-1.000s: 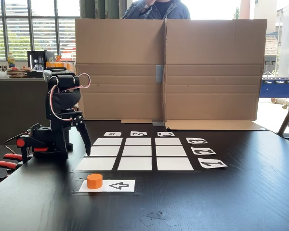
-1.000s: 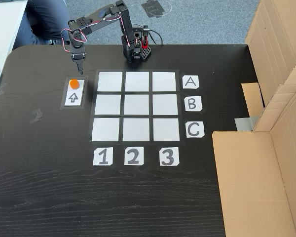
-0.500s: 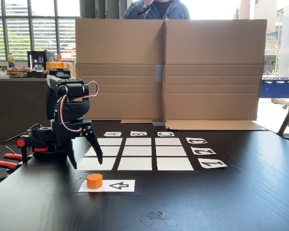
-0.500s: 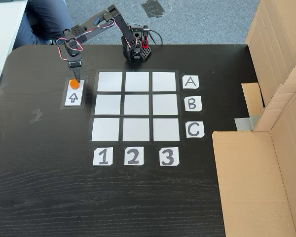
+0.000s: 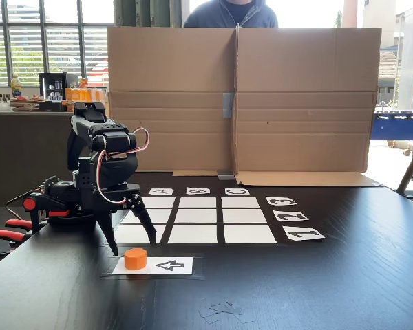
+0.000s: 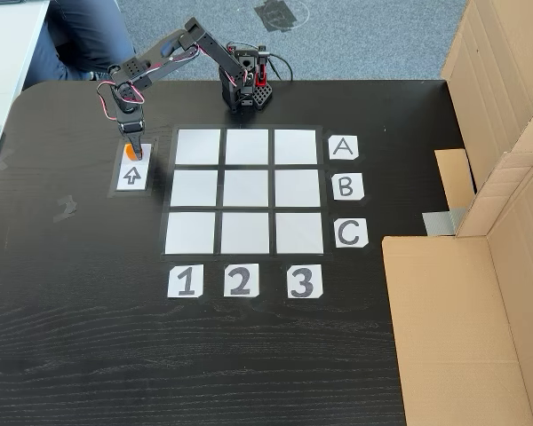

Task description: Pick up the round, orange token and place it in the grid on square A1.

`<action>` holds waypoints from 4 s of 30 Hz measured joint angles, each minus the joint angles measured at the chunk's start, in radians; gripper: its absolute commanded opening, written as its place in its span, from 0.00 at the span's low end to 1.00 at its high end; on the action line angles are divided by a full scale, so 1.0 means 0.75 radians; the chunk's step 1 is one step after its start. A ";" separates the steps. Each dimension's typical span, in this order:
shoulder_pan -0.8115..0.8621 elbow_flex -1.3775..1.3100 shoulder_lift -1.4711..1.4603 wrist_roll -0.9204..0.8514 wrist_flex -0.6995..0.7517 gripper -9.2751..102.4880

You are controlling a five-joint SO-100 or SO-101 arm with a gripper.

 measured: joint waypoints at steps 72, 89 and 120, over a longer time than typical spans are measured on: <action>-0.008 -0.182 0.006 0.041 0.072 0.18; -0.084 0.321 0.681 0.049 0.119 0.18; -0.317 1.524 1.565 0.065 -0.094 0.18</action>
